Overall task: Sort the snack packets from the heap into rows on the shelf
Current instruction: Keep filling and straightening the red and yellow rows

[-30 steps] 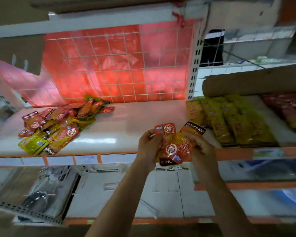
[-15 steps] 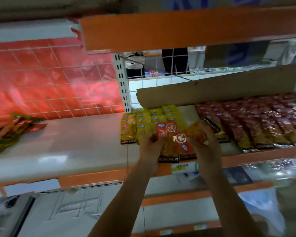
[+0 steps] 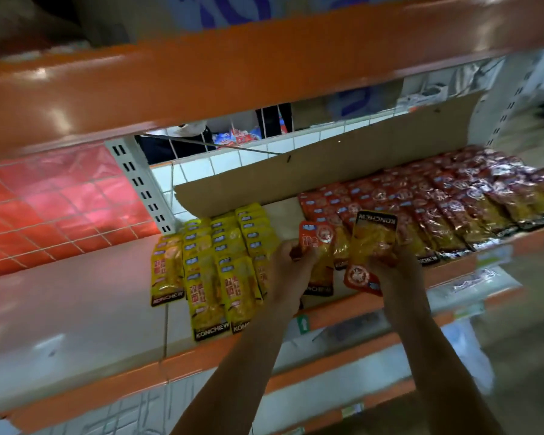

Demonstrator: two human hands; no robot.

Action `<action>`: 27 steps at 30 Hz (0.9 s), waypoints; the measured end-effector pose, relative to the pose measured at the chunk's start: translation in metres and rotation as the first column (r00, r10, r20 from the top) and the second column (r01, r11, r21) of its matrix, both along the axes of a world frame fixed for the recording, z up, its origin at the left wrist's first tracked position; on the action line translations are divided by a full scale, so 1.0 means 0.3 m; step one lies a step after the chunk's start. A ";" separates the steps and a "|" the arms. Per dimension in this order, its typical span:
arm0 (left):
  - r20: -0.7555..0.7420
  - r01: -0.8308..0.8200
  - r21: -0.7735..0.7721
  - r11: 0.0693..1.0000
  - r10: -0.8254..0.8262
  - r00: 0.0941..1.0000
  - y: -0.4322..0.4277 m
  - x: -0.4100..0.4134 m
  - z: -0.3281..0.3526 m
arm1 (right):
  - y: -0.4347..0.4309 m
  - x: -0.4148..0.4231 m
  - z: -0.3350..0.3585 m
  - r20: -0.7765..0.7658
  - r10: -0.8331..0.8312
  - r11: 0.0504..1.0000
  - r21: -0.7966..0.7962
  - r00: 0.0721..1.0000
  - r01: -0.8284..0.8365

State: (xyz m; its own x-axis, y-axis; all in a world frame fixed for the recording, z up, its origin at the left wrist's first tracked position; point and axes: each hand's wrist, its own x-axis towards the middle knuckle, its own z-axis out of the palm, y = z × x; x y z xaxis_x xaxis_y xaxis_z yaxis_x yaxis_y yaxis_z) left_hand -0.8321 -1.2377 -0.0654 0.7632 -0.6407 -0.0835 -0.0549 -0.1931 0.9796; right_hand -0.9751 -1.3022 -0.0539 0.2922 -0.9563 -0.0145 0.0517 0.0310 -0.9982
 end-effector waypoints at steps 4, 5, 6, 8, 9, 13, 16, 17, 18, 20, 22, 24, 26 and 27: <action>0.062 0.026 0.062 0.998 -0.030 0.998 -0.082 -0.021 -0.026 | -0.097 -0.048 -0.005 0.009 -0.089 0.992 -0.087 0.996 0.089; 0.064 0.029 0.081 0.996 -0.034 0.997 -0.100 -0.026 -0.037 | -0.117 -0.053 -0.007 0.031 -0.082 0.992 -0.092 0.996 0.084; 0.063 0.027 0.100 0.995 -0.033 0.997 -0.114 -0.032 -0.051 | -0.134 -0.052 -0.008 0.055 -0.066 0.995 -0.074 0.996 0.070; 0.081 0.012 0.131 0.991 -0.023 0.996 -0.136 -0.044 -0.071 | -0.179 -0.050 -0.015 0.082 -0.016 1.000 -0.013 0.997 0.017; 0.094 -0.005 0.141 0.990 -0.008 0.996 -0.146 -0.049 -0.073 | -0.207 -0.048 -0.023 0.075 0.011 1.000 0.002 0.997 -0.011; 0.145 -0.087 0.138 0.987 0.067 0.987 -0.199 -0.058 -0.085 | -0.322 -0.052 -0.021 0.049 0.096 0.993 0.058 0.994 -0.099; 0.180 -0.138 0.149 0.979 0.111 0.977 -0.217 -0.070 -0.088 | -0.382 -0.066 -0.006 -0.009 0.166 0.984 -0.061 0.986 -0.166; 0.198 -0.157 0.152 0.976 0.125 0.972 -0.220 -0.074 -0.090 | -0.401 -0.066 -0.004 -0.003 0.167 0.982 -0.084 0.986 -0.167; 0.223 -0.180 0.157 0.971 0.143 0.964 -0.221 -0.078 -0.093 | -0.417 -0.065 -0.003 0.017 0.167 0.982 -0.094 0.986 -0.164; 0.282 -0.224 0.174 0.959 0.169 0.944 -0.220 -0.087 -0.089 | -0.442 -0.055 -0.002 0.033 0.152 0.984 -0.096 0.988 -0.148; 0.323 -0.250 0.195 0.948 0.178 0.929 -0.221 -0.098 -0.081 | -0.460 -0.045 -0.003 0.025 0.155 0.986 -0.071 0.988 -0.153; 0.352 -0.265 0.212 0.941 0.180 0.919 -0.225 -0.107 -0.076 | -0.470 -0.037 -0.008 0.016 0.176 0.983 -0.061 0.984 -0.175; 0.393 -0.275 0.240 0.931 0.166 0.904 -0.225 -0.117 -0.069 | -0.475 -0.026 -0.011 -0.018 0.200 0.977 -0.077 0.980 -0.201; 0.418 -0.289 0.245 0.926 0.168 0.893 -0.225 -0.121 -0.066 | -0.474 -0.019 -0.009 -0.035 0.211 0.973 -0.089 0.977 -0.213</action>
